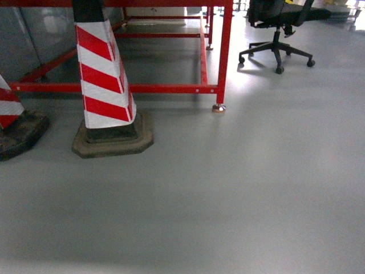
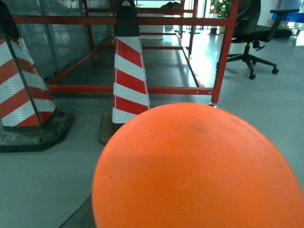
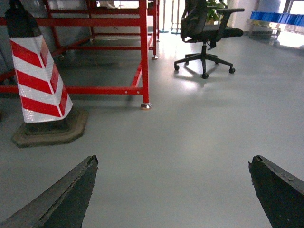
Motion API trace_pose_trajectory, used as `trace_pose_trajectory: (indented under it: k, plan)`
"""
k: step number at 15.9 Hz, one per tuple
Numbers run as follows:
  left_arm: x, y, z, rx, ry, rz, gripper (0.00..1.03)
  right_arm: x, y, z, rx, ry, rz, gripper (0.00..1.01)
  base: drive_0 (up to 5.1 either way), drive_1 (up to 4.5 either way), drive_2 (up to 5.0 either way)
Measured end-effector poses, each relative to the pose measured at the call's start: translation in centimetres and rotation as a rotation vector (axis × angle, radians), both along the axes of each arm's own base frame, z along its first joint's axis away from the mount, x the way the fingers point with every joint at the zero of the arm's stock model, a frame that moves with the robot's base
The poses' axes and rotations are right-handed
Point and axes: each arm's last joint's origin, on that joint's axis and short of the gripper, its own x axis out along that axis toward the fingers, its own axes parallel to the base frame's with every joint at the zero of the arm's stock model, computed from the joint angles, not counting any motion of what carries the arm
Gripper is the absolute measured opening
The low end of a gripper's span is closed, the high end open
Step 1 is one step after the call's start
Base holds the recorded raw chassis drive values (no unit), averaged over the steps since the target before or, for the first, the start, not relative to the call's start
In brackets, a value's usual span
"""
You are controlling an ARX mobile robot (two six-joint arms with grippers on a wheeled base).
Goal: Pick capacitor and pack into box
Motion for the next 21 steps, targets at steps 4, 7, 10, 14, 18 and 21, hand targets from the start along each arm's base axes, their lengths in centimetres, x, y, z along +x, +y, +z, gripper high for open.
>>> trace_pose_trajectory:
  k: [4, 7, 10, 14, 18, 21]
  plan:
    - [0.0, 0.0, 0.02, 0.0, -0.002, 0.0, 0.43, 0.0, 0.0, 0.01, 0.0, -0.001, 0.0, 0.98, -5.0, 2.48, 2.5]
    - [0.0, 0.0, 0.0, 0.0, 0.0, 0.0, 0.43, 0.0, 0.0, -0.02, 0.0, 0.002, 0.0, 0.98, -5.0, 2.47, 2.5]
    - [0.0, 0.01, 0.02, 0.0, -0.002, 0.002, 0.43, 0.0, 0.0, 0.0, 0.0, 0.0, 0.0, 0.98, -5.0, 2.47, 2.5]
    - [0.0, 0.0, 0.01, 0.0, -0.001, 0.001, 0.43, 0.0, 0.0, 0.04, 0.0, -0.004, 0.0, 0.98, -5.0, 2.47, 2.5]
    - [0.0, 0.0, 0.0, 0.0, 0.0, 0.0, 0.43, 0.0, 0.0, -0.02, 0.0, 0.002, 0.0, 0.98, -5.0, 2.47, 2.5]
    - [0.0, 0.01, 0.01, 0.0, -0.001, 0.003, 0.43, 0.0, 0.01, 0.0, 0.0, 0.0, 0.003, 0.98, -5.0, 2.47, 2.5]
